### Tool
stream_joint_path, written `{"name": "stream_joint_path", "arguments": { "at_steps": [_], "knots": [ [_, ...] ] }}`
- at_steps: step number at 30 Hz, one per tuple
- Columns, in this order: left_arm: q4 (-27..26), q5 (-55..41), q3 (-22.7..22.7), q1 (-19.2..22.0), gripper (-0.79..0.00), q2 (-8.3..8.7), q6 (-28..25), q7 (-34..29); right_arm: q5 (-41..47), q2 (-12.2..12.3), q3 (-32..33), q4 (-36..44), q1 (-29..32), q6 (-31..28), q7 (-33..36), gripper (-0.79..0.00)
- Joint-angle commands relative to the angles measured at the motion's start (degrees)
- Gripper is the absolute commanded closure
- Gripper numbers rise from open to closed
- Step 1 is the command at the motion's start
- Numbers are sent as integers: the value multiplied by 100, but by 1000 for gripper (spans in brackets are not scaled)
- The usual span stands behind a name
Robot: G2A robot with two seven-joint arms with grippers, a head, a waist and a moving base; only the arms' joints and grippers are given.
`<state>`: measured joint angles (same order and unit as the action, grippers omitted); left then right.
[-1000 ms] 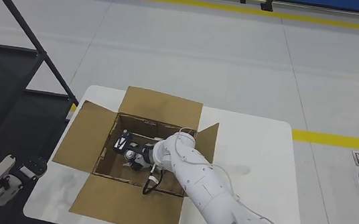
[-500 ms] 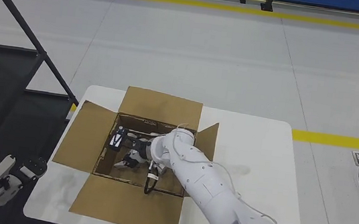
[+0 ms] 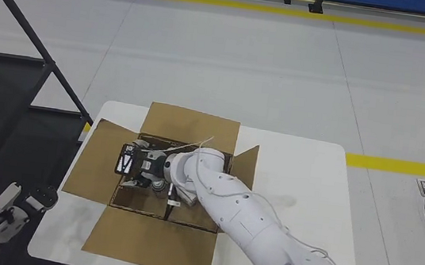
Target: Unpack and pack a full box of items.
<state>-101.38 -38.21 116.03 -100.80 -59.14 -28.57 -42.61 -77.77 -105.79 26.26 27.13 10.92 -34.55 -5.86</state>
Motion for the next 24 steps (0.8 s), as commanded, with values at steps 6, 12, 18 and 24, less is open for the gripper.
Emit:
{"name": "stream_joint_path", "arguments": {
  "at_steps": [6, 12, 18, 24],
  "knots": [
    [21, 287, -62, 43, -785, -22, 9, 69, -469, 440, 332, 1349, 412, 350, 456, -785],
    [120, 488, -10, 115, -785, -35, -19, 217, -864, 1015, 1112, 3163, 1284, 594, 1271, -785],
    [345, 545, 140, 201, -785, -44, -13, 398, -906, 1081, 1223, 3386, 1422, 606, 1365, -785],
    [509, 663, 155, 329, -785, -55, 76, 577, -906, 1081, 1223, 3386, 1422, 606, 1365, -785]
  ]
}}
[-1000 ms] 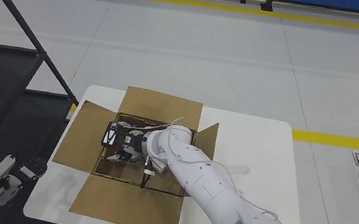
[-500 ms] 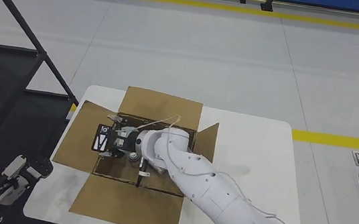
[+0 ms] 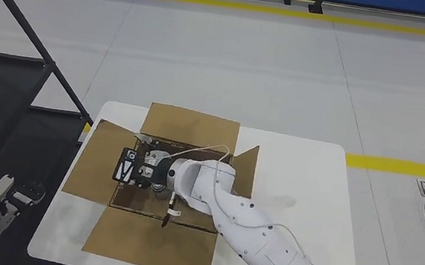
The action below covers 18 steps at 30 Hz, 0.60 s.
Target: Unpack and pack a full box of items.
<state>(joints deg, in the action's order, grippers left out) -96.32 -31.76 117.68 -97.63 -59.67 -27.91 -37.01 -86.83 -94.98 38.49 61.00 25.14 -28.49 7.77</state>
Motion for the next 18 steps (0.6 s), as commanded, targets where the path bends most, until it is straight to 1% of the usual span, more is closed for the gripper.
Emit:
{"name": "stream_joint_path", "arguments": {
  "at_steps": [1, 6, 10, 14, 18],
  "knots": [
    [12, 51, -19, 23, -785, -5, 19, 37, 0, 0, 0, 0, 0, 0, 1, -785],
    [35, 440, -154, 135, -785, -13, 175, 200, 122, 22, 122, 168, 190, -49, -64, -785],
    [79, 821, -330, 289, -785, -11, 297, 240, 209, 152, 506, 736, 499, -102, -215, -785],
    [164, 1192, -556, 485, -785, -10, 389, 274, 340, 380, 1148, 1636, 1149, -296, -301, -785],
    [213, 1454, -738, 585, -785, -20, 362, 348, 516, 629, 1904, 2670, 2002, -721, -401, -785]
  ]
}}
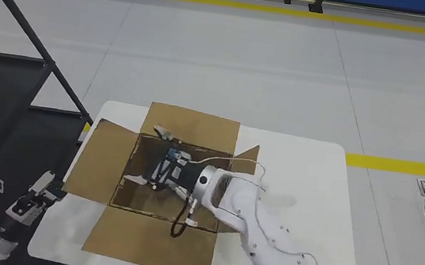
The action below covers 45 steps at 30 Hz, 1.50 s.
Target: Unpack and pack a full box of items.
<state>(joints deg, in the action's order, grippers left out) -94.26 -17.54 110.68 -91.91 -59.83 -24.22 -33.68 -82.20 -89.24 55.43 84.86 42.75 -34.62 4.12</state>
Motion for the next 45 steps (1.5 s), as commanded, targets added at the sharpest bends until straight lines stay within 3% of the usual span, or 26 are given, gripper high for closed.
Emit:
{"name": "stream_joint_path", "arguments": {
  "at_steps": [1, 9, 16, 19, 33, 39, 45],
  "knots": [
    [9, 66, -69, 25, -785, -6, -7, 23, 116, 110, 396, 524, 463, -227, -78, -785],
    [-232, 130, -118, -73, -785, -15, -163, -69, 756, 425, 1713, 1872, 2030, -784, -593, -785],
    [-830, 92, -134, -356, -785, -23, -383, -335, 1918, 615, 2739, 2132, 3010, -1409, -857, -785],
    [-1053, 128, -219, -432, -785, -26, -388, -453, 2579, 658, 3025, 2030, 3343, -1033, -563, -785],
    [-1306, 764, -698, -306, -785, -19, -294, -658, 2870, 671, 2981, 2007, 3347, -897, -387, -785],
    [-1231, 851, -909, -156, -785, -14, -191, -732, 5745, 804, 3032, 1467, 2932, -845, 1496, -785],
    [-1210, 938, -1056, -4, -785, -5, -124, -800, 8375, 1020, 3321, 918, 2431, -116, 3699, -785]
  ]
}}
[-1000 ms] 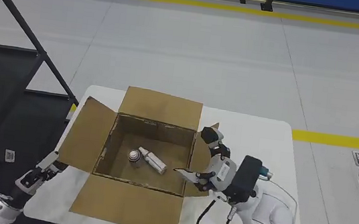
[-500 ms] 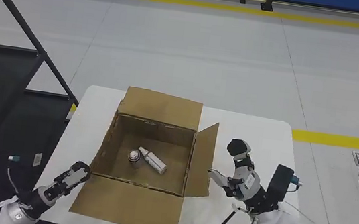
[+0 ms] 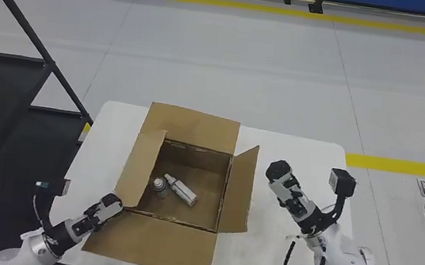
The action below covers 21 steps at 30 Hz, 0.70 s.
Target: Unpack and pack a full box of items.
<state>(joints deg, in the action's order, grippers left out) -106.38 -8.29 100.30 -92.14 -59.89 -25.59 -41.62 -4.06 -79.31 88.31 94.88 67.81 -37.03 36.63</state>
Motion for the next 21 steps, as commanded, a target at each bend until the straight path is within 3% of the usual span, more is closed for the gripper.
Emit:
{"name": "stream_joint_path", "arguments": {
  "at_steps": [1, 7, 21],
  "knots": [
    [-6, 30, -37, 42, -785, 3, 28, -17, 800, 56, 64, -184, -146, 255, 725, -785],
    [-3, 126, -191, 219, -785, 13, 136, -69, 1163, 167, -103, -629, -629, 967, 1839, -785],
    [123, 250, -538, 532, -785, 24, 250, -115, 962, 97, -1439, -1607, -1980, 1482, 2069, -785]
  ]
}}
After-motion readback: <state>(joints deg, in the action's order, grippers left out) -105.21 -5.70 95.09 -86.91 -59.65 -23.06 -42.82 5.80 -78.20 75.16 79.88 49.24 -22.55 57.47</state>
